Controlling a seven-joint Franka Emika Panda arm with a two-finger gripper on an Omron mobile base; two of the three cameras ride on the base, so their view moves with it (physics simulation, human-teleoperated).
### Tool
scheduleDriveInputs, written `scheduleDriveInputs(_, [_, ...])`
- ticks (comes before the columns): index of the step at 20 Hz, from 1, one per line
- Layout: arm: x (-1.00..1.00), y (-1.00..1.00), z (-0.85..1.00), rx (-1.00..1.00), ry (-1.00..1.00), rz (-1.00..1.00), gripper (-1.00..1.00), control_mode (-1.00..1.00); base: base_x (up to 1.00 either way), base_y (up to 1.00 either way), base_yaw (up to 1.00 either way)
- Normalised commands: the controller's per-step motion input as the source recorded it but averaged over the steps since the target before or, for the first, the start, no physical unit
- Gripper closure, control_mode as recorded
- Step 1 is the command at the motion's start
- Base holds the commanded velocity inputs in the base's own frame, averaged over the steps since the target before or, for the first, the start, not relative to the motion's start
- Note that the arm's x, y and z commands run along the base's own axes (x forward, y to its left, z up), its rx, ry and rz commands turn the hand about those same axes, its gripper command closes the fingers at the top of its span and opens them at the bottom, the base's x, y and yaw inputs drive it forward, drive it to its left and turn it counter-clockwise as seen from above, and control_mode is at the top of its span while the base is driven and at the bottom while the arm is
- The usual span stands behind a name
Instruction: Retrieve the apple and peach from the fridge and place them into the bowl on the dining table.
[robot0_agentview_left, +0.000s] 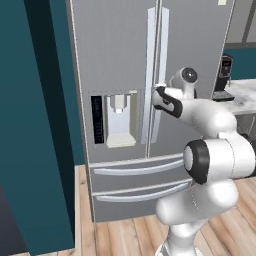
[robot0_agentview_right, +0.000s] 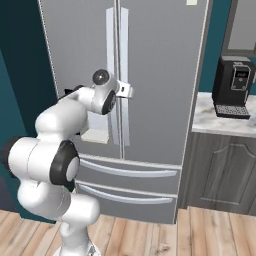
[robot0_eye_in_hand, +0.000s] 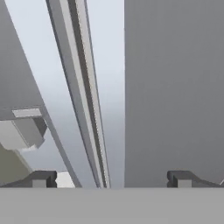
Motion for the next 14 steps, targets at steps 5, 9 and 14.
scheduleDriveInputs(5, [0.57, -0.07, -0.07, 0.00, 0.00, 0.00, -1.00, -1.00, 0.00, 0.00, 0.00])
scheduleDriveInputs(9, [0.57, -0.10, -0.07, 0.01, 0.00, 0.00, -1.00, -1.00, 0.00, 0.00, 0.00])
scheduleDriveInputs(14, [0.55, -0.05, -0.12, 0.00, 0.00, 0.01, -1.00, -1.00, 0.00, 0.00, 0.00])
